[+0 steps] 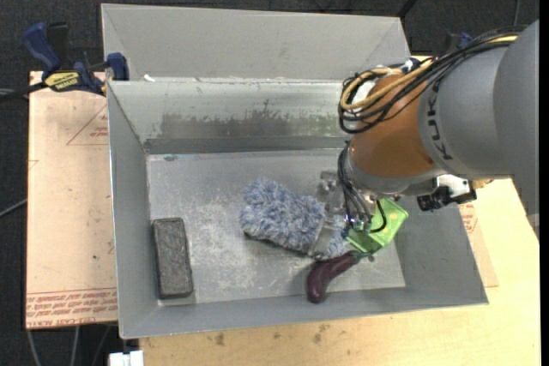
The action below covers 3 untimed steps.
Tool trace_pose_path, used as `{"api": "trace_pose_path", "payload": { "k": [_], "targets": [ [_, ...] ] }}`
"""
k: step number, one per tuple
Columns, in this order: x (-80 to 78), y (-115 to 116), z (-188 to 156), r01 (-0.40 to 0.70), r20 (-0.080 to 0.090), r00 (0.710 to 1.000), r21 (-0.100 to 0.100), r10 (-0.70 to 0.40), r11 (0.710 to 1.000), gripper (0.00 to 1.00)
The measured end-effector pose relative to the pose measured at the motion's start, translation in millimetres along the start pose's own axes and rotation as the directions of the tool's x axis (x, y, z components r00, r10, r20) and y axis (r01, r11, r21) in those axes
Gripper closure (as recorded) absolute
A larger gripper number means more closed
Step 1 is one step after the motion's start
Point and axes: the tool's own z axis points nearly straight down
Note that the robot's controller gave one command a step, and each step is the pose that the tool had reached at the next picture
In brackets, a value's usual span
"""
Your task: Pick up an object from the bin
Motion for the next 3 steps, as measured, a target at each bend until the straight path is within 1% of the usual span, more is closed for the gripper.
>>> {"api": "trace_pose_path", "payload": {
  "k": [1,2,3],
  "targets": [
    [-2.6,1,-4,-0.008,0.006,1.0,-0.002,0.008,1.0,0.0],
    [-1.8,-5,21,-0.067,0.003,0.998,-0.002,0.067,0.998,1.0],
    [-1.8,-5,21,-0.067,0.003,0.998,-0.002,0.067,0.998,1.0]
  ]
}}
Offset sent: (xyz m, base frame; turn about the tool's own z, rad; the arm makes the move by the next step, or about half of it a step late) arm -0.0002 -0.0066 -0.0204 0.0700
